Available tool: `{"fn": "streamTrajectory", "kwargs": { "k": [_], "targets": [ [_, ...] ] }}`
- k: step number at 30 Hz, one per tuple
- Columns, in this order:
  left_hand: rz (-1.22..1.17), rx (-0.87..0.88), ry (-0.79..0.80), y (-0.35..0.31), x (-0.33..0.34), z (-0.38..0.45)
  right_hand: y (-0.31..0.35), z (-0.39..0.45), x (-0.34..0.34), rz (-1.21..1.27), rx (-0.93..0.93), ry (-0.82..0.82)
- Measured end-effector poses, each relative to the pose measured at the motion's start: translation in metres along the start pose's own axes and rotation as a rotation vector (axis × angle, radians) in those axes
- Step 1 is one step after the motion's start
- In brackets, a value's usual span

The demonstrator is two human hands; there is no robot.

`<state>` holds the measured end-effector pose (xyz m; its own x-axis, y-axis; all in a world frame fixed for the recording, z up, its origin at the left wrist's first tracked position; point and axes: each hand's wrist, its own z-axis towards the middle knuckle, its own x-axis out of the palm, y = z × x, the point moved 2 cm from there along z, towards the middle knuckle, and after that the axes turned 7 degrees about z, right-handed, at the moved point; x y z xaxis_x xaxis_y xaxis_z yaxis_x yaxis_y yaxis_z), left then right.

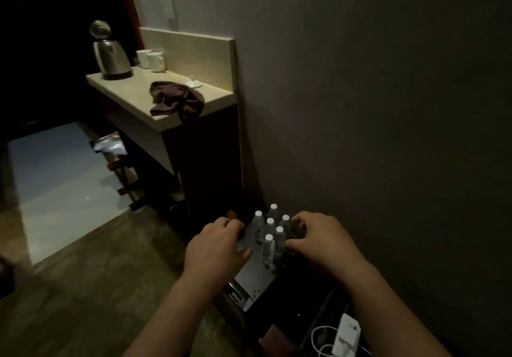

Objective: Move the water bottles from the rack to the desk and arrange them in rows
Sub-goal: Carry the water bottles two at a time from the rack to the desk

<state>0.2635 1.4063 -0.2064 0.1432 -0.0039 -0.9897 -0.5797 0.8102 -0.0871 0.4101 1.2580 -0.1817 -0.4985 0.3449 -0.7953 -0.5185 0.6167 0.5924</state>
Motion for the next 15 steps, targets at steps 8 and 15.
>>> {"fn": "streamTrajectory", "kwargs": {
  "k": [8, 15],
  "targets": [
    [-0.020, 0.240, 0.034, 0.079, 0.015, 0.111, 0.042, 0.069, 0.051, 0.046, 0.253, -0.063],
    [-0.059, 0.363, 0.120, 0.087, 0.066, 0.186, 0.031, 0.111, 0.075, 0.077, 0.368, -0.122]
  ]
}}
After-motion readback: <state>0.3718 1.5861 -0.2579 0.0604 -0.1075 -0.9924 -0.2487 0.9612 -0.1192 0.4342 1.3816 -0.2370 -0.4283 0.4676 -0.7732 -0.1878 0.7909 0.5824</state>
